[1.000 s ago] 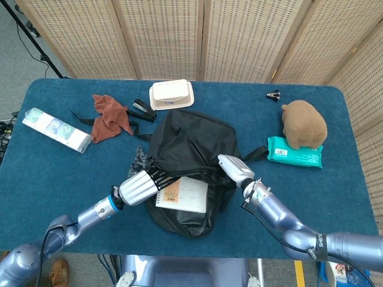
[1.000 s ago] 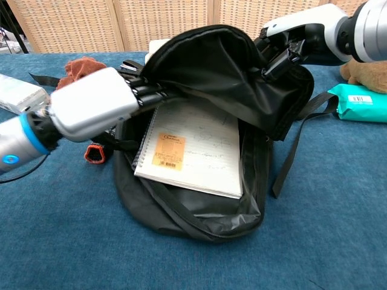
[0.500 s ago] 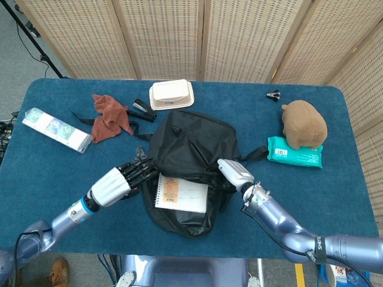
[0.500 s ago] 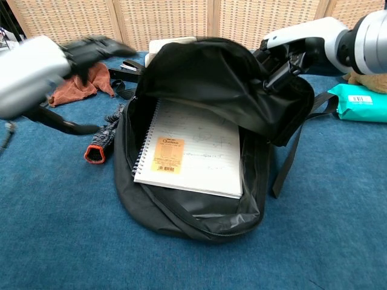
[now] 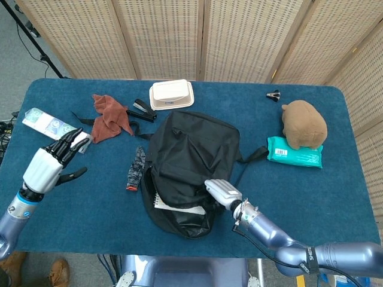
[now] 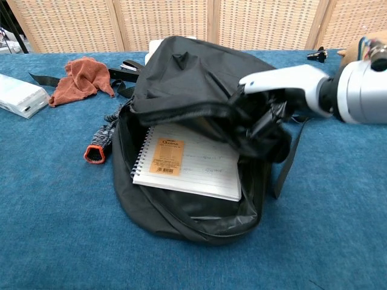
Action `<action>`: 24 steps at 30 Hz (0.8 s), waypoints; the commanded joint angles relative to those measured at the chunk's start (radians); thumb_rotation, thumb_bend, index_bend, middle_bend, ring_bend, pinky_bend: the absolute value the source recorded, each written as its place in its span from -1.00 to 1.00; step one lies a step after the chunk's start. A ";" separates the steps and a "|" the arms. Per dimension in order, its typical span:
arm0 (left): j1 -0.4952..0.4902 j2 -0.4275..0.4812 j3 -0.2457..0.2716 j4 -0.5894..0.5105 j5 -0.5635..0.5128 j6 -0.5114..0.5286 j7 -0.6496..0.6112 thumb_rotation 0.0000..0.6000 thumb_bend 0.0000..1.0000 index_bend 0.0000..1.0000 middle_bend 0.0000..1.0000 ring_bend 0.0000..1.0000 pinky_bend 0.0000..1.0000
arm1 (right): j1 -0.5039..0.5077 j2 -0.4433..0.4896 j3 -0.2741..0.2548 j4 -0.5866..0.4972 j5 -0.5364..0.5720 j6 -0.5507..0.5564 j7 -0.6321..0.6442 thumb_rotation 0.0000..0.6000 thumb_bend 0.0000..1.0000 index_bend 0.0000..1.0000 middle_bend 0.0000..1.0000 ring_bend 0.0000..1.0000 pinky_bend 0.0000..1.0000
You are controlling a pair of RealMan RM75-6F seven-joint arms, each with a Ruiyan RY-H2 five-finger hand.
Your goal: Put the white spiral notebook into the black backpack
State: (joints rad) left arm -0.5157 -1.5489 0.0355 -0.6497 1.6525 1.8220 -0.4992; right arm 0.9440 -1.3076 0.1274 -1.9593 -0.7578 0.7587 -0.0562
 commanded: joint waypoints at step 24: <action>0.066 -0.017 -0.091 0.089 -0.080 -0.042 -0.115 1.00 -0.77 -0.93 -1.00 -0.87 -0.28 | -0.042 -0.030 -0.003 0.016 -0.210 0.029 0.000 1.00 -0.95 -0.88 -1.00 -1.00 -1.00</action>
State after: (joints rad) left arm -0.4587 -1.5732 -0.0530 -0.5503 1.5787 1.7881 -0.6091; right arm 0.9300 -1.3838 0.1338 -1.9233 -0.9214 0.7536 -0.0450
